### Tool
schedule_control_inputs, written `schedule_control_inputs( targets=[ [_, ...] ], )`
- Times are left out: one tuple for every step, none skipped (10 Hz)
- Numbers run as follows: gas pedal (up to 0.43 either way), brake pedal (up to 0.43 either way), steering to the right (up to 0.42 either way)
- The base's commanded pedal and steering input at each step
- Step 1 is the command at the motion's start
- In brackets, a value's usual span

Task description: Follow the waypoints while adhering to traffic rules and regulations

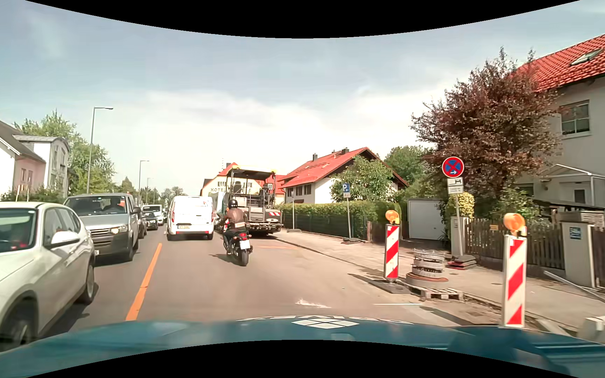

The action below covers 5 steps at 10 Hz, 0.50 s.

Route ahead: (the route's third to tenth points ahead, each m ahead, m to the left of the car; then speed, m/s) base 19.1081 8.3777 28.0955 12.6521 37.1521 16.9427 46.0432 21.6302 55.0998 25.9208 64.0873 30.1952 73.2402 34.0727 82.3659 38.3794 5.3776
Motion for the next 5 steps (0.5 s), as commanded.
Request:
schedule_control_inputs(
  targets=[
    [0.059, 0.0, -0.2],
    [0.059, 0.0, -0.231],
    [0.059, 0.0, -0.259],
    [0.059, 0.0, -0.278],
    [0.059, 0.0, -0.283]
  ],
)
